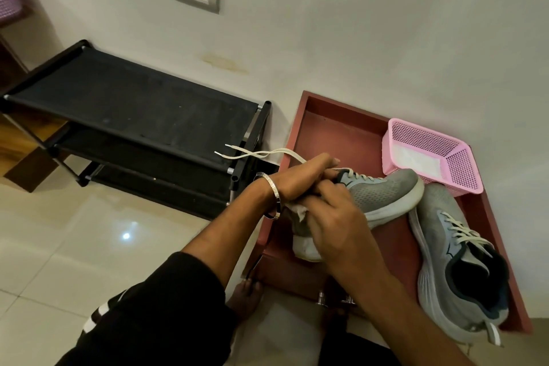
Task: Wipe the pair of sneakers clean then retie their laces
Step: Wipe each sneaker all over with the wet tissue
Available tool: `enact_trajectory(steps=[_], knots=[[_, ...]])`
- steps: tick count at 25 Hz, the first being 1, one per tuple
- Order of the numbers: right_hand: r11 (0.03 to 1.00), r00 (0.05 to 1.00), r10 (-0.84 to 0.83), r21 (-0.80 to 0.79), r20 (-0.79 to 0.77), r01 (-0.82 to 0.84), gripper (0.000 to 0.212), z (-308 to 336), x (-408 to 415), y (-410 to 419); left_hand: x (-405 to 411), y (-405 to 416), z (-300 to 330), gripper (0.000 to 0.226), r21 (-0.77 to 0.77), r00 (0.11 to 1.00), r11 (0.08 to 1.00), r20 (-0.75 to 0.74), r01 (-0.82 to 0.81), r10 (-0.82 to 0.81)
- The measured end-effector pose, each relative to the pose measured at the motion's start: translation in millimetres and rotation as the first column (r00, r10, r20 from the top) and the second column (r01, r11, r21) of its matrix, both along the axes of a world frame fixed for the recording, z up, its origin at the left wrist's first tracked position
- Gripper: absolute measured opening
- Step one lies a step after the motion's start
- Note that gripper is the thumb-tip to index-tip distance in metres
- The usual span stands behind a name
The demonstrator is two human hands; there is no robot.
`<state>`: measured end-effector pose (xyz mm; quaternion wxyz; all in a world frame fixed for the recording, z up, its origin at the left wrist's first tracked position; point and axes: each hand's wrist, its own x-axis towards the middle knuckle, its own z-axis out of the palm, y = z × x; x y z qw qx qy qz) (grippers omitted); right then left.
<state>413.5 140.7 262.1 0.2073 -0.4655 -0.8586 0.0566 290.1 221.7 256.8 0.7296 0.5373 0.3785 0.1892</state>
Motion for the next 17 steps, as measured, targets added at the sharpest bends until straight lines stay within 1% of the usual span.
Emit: enact_trajectory(steps=[2,4,5,8,10,11,13,15,16,17], knots=[[0.998,0.996,0.022,-0.053,0.090,-0.017,0.028,-2.4,2.8,-12.2,0.8,-1.6,2.8,0.042,0.017,1.000,1.000,-0.003,-0.016,0.016],[0.996,0.979,0.080,-0.055,0.188,-0.071,0.028,-3.3,9.9,-25.8,2.5,-1.3,4.0,0.032,0.028,1.000,1.000,0.022,-0.014,0.013],[0.995,0.976,0.095,-0.039,0.198,-0.089,0.030,-1.7,12.1,-25.1,3.1,-0.4,3.6,0.030,0.022,1.000,1.000,0.027,-0.017,0.016],[0.998,0.992,0.060,0.001,0.113,-0.061,0.030,8.5,2.1,-3.0,1.3,-2.4,8.0,0.043,-0.013,0.999,0.999,-0.012,-0.047,0.047],[0.999,0.998,0.013,0.034,0.058,-0.015,0.028,13.8,-2.4,13.1,-0.5,-3.9,8.5,0.047,0.006,0.996,0.997,-0.020,-0.082,0.082],[0.999,0.998,0.025,0.037,0.054,-0.027,0.029,14.0,-1.1,14.5,-1.5,-4.0,7.9,0.049,0.007,0.996,0.996,-0.013,-0.086,0.086],[0.996,0.990,0.086,0.015,0.114,-0.088,0.028,11.7,6.5,1.5,-3.0,-3.3,7.4,0.055,0.000,0.999,0.999,0.027,-0.042,0.042],[0.990,0.969,0.132,0.019,0.208,-0.139,0.026,2.7,16.0,-21.0,-2.6,-2.0,7.2,0.051,0.026,0.998,1.000,0.065,0.001,-0.003],[0.988,0.963,0.142,0.029,0.227,-0.152,0.023,-0.7,19.1,-26.9,-3.0,-1.9,7.2,0.048,0.038,0.997,0.999,0.075,0.009,-0.011],[0.988,0.969,0.140,0.031,0.204,-0.150,0.019,-2.8,19.2,-26.2,-3.3,-3.0,8.7,0.048,0.041,0.997,0.999,0.075,0.008,-0.011]])
